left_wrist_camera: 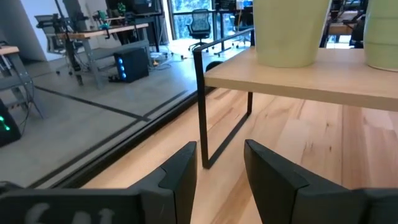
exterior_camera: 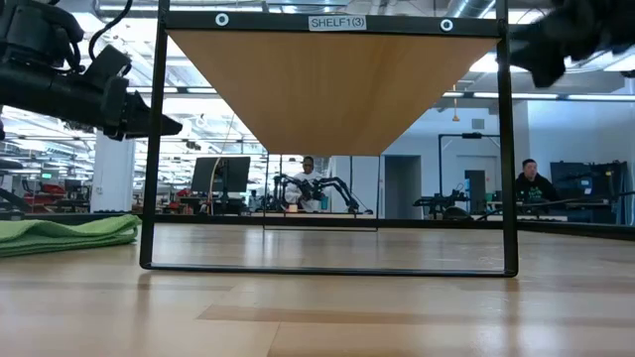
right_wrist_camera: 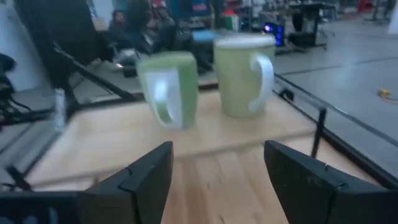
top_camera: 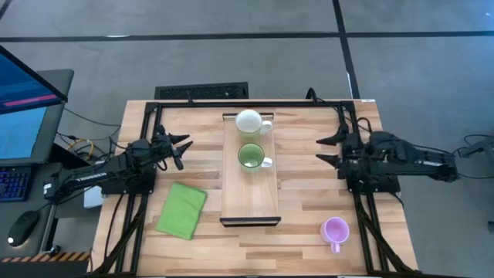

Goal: Stack small to large cups/mugs on shelf
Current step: Put the pink mug on the shelf

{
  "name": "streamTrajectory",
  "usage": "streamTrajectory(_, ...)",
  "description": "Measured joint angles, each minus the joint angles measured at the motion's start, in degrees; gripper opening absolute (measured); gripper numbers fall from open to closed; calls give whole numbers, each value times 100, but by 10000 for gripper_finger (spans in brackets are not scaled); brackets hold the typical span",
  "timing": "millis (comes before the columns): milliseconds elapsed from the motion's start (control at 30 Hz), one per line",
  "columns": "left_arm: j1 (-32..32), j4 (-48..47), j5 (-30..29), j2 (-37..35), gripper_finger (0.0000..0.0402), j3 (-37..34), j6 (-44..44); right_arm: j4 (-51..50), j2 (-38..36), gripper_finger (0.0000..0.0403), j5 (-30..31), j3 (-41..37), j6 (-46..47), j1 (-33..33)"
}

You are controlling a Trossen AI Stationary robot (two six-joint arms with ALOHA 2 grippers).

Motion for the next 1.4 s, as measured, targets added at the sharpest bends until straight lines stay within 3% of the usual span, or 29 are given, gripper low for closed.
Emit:
streamTrajectory(233,0,0,-1,2,126,-7,0,-975,878,276,-126,1361,634,2)
streamTrajectory(600,0,-3,-1,2,126,-11,-123,-3993,3016,276,-131,3972,3070,2)
streamTrajectory(767,0,-4,-1,2,126,-13,-302,-4924,3527,276,-170,4574,4119,2)
streamTrajectory(900,0,-4,-1,2,126,-13,-305,-5291,3808,276,-599,4718,4880,133)
streamTrajectory(1133,0,-7,-1,2,126,-15,-277,-5538,4143,276,-873,4721,6188,1080)
streamTrajectory(1400,0,-7,-6,2,126,-15,-256,-5488,4441,276,217,4724,8603,3146)
